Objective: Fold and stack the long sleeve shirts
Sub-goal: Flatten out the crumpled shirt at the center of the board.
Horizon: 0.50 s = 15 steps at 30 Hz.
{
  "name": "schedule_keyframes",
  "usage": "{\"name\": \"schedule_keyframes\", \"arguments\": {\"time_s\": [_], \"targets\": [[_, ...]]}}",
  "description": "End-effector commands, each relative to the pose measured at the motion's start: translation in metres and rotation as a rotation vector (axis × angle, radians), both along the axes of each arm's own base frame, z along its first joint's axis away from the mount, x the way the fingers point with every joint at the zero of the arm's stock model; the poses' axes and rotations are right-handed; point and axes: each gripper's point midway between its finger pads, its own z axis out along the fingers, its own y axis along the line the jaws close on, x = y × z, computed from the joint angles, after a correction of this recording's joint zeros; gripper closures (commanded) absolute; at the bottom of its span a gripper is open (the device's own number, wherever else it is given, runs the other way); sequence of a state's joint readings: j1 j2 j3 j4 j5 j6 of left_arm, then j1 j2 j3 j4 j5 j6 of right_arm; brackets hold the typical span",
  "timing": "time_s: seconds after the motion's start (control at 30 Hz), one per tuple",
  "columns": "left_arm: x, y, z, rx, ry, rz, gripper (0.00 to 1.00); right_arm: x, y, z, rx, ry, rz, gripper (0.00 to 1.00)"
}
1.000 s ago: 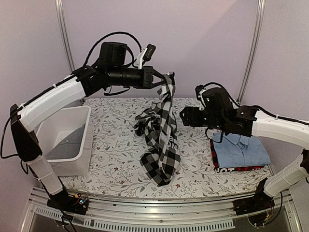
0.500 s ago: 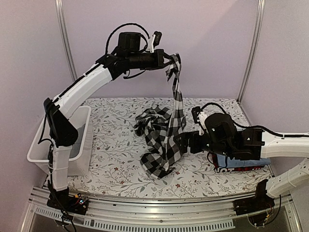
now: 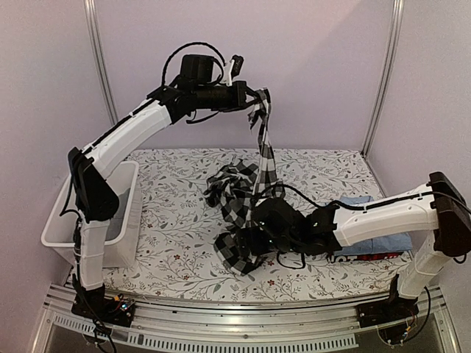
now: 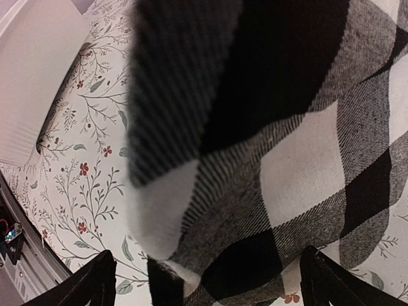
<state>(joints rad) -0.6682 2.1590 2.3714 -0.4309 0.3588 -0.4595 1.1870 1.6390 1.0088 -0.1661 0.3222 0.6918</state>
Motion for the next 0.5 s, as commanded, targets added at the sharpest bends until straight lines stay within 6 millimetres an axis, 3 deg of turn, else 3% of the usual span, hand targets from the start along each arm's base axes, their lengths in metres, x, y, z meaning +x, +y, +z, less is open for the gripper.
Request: {"name": "schedule_keyframes", "arguments": {"time_s": [0.0,0.1,0.23,0.33,0.4,0.47], "targets": [[-0.005,0.017,0.028,-0.019,-0.053,0.015,1.0,-0.002,0.006,-0.013,-0.036,0.054,-0.057,0.03],[-0.004,0.032,0.038,0.0,-0.075,0.07,1.0,-0.002,-0.012,-0.035,-0.144,0.1,-0.124,0.22],[-0.002,0.073,0.065,0.012,-0.106,0.189,1.0,0.003,-0.051,-0.035,-0.251,0.091,-0.217,0.71],[-0.014,0.104,0.099,0.004,-0.177,0.263,1.0,0.019,-0.09,-0.009,-0.273,0.062,-0.317,0.93],[-0.028,0.121,0.12,-0.005,-0.224,0.294,1.0,0.035,-0.113,0.023,-0.261,0.01,-0.388,1.0],[-0.047,0.133,0.145,-0.031,-0.273,0.304,1.0,0.056,-0.128,0.074,-0.213,-0.078,-0.452,1.0]]}}
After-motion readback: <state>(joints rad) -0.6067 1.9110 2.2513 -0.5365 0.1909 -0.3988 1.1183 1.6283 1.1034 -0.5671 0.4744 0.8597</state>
